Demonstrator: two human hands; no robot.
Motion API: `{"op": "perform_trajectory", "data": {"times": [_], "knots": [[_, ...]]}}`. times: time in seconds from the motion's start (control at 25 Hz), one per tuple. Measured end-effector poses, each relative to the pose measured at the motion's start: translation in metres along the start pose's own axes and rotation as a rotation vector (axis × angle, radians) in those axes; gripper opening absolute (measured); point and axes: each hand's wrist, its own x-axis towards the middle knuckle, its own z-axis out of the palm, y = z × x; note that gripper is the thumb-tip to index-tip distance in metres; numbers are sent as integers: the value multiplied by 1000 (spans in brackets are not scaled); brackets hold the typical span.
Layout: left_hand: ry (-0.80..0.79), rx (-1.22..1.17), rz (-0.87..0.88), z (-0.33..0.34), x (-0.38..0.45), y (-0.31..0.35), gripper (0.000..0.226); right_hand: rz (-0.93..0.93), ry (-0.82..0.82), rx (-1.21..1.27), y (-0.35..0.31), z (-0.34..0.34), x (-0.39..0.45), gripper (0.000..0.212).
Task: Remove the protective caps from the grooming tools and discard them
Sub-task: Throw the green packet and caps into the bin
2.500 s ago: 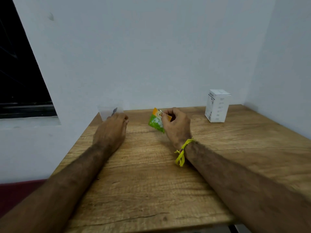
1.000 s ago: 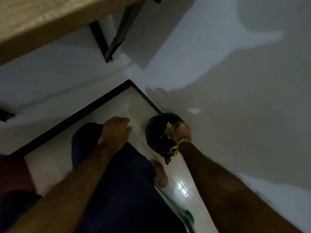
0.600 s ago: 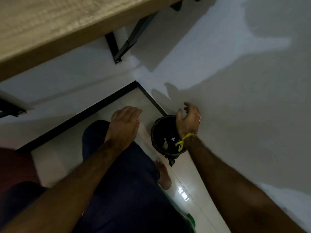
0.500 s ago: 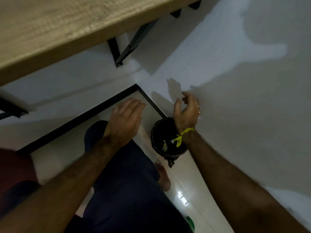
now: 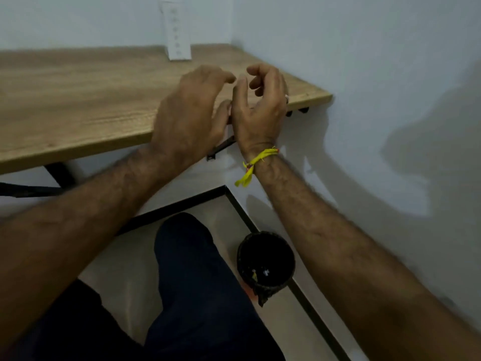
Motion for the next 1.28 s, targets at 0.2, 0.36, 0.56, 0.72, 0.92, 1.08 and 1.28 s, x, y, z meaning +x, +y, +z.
{"op": "perform_trajectory", "data": {"times": [0.2, 0.36, 0.56, 0.72, 0.92, 1.08, 1.28], "knots": [[-169, 266, -254, -59, 21, -79, 39, 231, -368, -59, -31, 52, 13, 23], [-437, 313, -644, -89, 1, -159, 52, 331, -693, -154, -38, 109, 28, 45], [-510, 251, -760, -82, 7, -203, 69, 472, -728, -262, -15, 185, 42, 63], [-474, 368, -763, -73, 19, -240, 64, 532, -617, -355, 12, 233, 58, 79], [-461, 342, -740, -62, 30, -277, 66, 593, -507, -383, 52, 278, 79, 91], [-484, 414, -744, -57, 39, -293, 67, 528, -487, -326, 67, 304, 82, 66], [-444, 418, -760, -55, 41, -300, 62, 516, -532, -305, 78, 323, 90, 65]]}}
